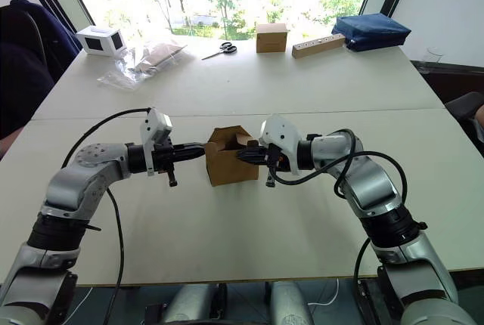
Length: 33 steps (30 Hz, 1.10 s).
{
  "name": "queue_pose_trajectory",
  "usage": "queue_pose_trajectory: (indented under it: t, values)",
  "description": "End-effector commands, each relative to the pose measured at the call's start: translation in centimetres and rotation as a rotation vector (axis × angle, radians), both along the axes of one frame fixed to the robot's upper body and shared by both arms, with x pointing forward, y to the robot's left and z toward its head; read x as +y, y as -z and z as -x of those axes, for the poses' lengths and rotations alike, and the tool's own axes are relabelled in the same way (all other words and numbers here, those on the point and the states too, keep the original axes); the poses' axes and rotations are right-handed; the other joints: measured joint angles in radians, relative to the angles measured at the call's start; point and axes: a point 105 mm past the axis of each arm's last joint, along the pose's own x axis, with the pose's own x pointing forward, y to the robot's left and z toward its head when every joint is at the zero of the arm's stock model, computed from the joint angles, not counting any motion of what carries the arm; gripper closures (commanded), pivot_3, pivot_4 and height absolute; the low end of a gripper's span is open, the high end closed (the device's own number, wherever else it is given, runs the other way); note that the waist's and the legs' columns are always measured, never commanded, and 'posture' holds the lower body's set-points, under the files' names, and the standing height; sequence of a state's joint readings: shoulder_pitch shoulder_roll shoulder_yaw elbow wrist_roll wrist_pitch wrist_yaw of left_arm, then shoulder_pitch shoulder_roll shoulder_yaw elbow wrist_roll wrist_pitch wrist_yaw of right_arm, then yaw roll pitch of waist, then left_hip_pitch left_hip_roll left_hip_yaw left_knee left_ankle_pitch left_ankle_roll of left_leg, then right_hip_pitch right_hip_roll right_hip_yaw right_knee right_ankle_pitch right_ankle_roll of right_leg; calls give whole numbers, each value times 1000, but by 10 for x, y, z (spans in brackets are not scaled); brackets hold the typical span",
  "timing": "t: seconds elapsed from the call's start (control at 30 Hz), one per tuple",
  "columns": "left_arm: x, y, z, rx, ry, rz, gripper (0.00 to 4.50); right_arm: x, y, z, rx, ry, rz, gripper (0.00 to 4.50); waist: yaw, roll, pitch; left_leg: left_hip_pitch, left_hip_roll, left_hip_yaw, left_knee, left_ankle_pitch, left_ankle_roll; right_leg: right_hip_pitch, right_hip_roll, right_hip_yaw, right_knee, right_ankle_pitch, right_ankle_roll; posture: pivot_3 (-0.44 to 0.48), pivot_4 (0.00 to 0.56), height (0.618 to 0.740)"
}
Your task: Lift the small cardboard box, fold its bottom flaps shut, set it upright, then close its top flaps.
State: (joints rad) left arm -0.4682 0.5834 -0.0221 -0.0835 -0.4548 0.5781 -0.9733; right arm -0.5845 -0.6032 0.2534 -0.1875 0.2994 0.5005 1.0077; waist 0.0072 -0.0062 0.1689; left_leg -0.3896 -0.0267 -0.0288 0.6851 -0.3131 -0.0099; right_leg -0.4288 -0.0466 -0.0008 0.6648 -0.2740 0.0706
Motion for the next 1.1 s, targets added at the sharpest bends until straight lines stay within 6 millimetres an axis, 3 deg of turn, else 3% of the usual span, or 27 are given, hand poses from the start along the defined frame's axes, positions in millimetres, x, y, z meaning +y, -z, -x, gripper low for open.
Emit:
queue_pose_trajectory:
  t: [0.03,0.23,0.67,1.1]
  values:
    - [7,-16,4,-40,-7,19,4473,7,-5,-3,-37,-24,-6,4500,0,0,0,0,0,0,0,0,0,0,0,0,0,0,0,0,150,740]
    - [10,-12,8,-26,-12,7,4473,8,1,-5,-24,-33,9,4500,0,0,0,0,0,0,0,0,0,0,0,0,0,0,0,0,150,740]
    - [-16,14,-1,-29,27,-19,4473,5,-16,19,-37,-79,12,4500,2,0,0,0,0,0,0,0,0,0,0,0,0,0,0,0,150,740]
    - [-18,25,4,-8,49,-29,4473,12,-3,0,-59,-16,14,4500,3,0,0,0,0,0,0,0,0,0,0,0,0,0,0,0,150,740]
